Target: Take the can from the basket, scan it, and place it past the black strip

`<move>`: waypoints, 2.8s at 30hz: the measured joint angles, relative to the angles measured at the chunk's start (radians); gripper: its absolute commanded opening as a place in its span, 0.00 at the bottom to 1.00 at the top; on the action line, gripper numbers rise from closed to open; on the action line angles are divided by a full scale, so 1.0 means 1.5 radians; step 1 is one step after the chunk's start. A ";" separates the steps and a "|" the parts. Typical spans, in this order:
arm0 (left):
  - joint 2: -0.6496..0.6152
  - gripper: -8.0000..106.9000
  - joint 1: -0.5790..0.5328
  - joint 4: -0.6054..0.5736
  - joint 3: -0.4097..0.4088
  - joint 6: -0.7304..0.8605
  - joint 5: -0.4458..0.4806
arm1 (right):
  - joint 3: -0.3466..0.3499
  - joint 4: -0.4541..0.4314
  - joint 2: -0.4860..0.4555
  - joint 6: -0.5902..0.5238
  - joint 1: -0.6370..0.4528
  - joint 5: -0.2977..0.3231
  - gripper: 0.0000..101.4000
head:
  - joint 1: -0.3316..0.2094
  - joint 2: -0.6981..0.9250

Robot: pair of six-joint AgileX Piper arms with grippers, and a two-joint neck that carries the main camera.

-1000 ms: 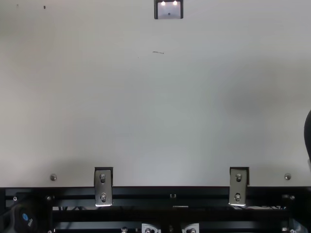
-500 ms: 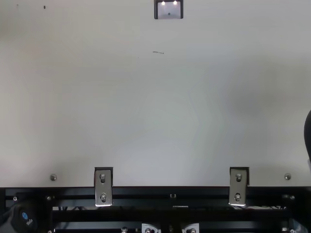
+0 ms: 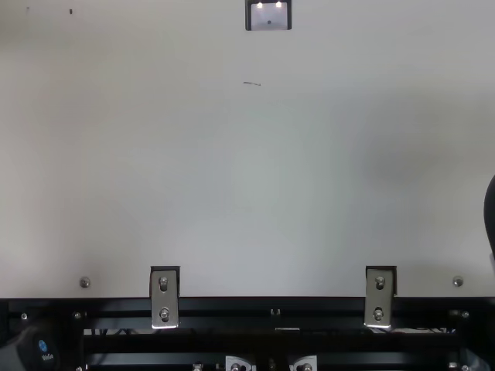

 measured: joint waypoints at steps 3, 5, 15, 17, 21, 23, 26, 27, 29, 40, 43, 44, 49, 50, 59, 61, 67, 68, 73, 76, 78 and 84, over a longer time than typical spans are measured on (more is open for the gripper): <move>0.041 0.85 -0.004 -0.007 -0.019 0.005 -0.005 | 0.000 0.000 0.000 0.000 0.000 0.000 1.00 | 0.000 0.000; 0.070 0.85 -0.006 -0.016 -0.034 0.014 -0.005 | 0.000 0.000 0.000 0.000 0.000 0.000 1.00 | 0.000 0.003; 0.209 0.85 -0.010 -0.061 -0.143 0.072 0.033 | 0.000 0.000 0.000 0.000 0.000 0.000 1.00 | 0.000 0.003; 0.235 0.85 -0.010 -0.069 -0.170 0.084 0.049 | 0.000 0.000 0.000 0.000 0.000 0.000 1.00 | 0.000 0.003; 0.279 0.85 -0.010 -0.084 -0.223 0.102 0.077 | 0.000 0.000 0.000 0.000 0.000 0.000 1.00 | 0.000 0.003; 0.296 0.85 -0.009 -0.089 -0.245 0.113 0.094 | 0.000 0.000 0.000 0.000 0.000 0.000 1.00 | 0.003 0.000; 0.318 0.85 -0.008 -0.100 -0.276 0.129 0.114 | 0.000 0.000 0.000 0.000 0.000 0.000 1.00 | 0.003 0.000; 0.325 0.85 -0.006 -0.105 -0.287 0.135 0.123 | 0.000 0.000 0.000 0.000 0.000 0.000 1.00 | 0.003 0.000; 0.337 0.85 -0.006 -0.111 -0.304 0.145 0.138 | 0.000 0.000 0.000 0.000 0.000 0.000 1.00 | 0.000 0.003; 0.376 0.85 -0.005 -0.152 -0.375 0.180 0.214 | 0.000 0.000 0.000 0.000 0.000 0.000 1.00 | 0.003 0.000; 0.382 0.85 -0.005 -0.152 -0.386 0.181 0.224 | 0.000 0.000 0.000 0.000 0.000 0.000 1.00 | 0.000 0.003; 0.384 0.85 -0.005 -0.152 -0.387 0.181 0.228 | 0.000 0.000 0.000 0.000 0.000 0.000 1.00 | 0.000 0.003; 0.389 0.85 -0.005 -0.153 -0.395 0.183 0.233 | 0.000 0.000 0.000 0.000 0.000 0.000 1.00 | 0.000 0.000; 0.389 0.85 -0.005 -0.153 -0.395 0.183 0.233 | 0.000 0.000 0.000 0.000 0.000 0.000 1.00 | 0.000 0.003; 0.404 0.85 -0.010 -0.147 -0.396 0.175 0.221 | 0.000 0.000 0.000 0.000 0.000 0.000 1.00 | 0.003 0.000; 0.410 0.85 -0.011 -0.145 -0.396 0.172 0.216 | 0.000 0.000 0.000 0.000 0.000 0.000 1.00 | 0.000 0.000; 0.430 0.85 -0.011 -0.140 -0.401 0.166 0.199 | 0.000 0.000 0.000 0.000 0.000 0.000 1.00 | 0.000 0.000; 0.434 0.85 -0.011 -0.138 -0.404 0.166 0.196 | 0.000 0.000 0.000 0.000 0.000 0.000 1.00 | 0.000 0.000; 0.457 0.85 -0.010 -0.133 -0.416 0.159 0.188 | 0.000 0.000 0.000 0.000 0.000 0.000 1.00 | 0.003 0.000; 0.469 0.85 -0.010 -0.132 -0.426 0.155 0.183 | 0.000 0.000 0.000 0.000 0.000 0.000 1.00 | 0.000 0.000; 0.479 0.85 -0.010 -0.130 -0.433 0.153 0.182 | 0.000 0.000 0.000 0.000 0.000 0.000 1.00 | 0.000 0.000; 0.511 0.85 -0.003 -0.130 -0.460 0.153 0.178 | 0.000 0.000 0.000 0.000 0.000 0.000 1.00 | 0.000 0.003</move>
